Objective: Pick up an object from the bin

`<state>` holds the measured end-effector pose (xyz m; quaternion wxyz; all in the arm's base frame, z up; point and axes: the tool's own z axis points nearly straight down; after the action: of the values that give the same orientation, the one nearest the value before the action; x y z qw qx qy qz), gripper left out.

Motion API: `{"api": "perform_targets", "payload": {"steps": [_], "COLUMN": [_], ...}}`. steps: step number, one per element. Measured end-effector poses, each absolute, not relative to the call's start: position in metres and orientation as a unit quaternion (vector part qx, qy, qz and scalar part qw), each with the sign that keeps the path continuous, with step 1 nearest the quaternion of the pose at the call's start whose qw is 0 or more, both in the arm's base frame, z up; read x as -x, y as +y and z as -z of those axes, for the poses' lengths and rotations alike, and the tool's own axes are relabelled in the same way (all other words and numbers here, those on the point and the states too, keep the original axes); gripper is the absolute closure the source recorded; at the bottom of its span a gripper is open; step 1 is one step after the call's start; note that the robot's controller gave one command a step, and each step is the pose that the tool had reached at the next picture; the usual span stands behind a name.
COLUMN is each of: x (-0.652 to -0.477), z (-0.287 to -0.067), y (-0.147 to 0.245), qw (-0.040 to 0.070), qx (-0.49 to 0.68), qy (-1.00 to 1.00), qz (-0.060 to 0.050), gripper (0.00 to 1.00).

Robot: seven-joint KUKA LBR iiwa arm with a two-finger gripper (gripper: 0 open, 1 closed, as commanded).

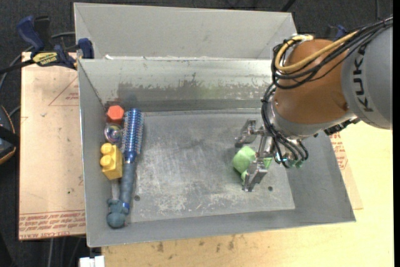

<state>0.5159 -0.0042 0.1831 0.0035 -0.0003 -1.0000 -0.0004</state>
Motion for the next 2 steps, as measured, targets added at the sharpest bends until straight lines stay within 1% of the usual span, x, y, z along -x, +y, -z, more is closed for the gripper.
{"api": "perform_targets", "payload": {"steps": [1,2], "x": [-0.565,-0.55], "z": [-0.071,-0.077], "y": [-0.033,-0.076], "qw": [-0.003,-0.002], "qx": [0.033,0.091], "qy": [-0.999,-0.996], "qz": [0.002,0.001], "gripper": [0.0,0.0]}}
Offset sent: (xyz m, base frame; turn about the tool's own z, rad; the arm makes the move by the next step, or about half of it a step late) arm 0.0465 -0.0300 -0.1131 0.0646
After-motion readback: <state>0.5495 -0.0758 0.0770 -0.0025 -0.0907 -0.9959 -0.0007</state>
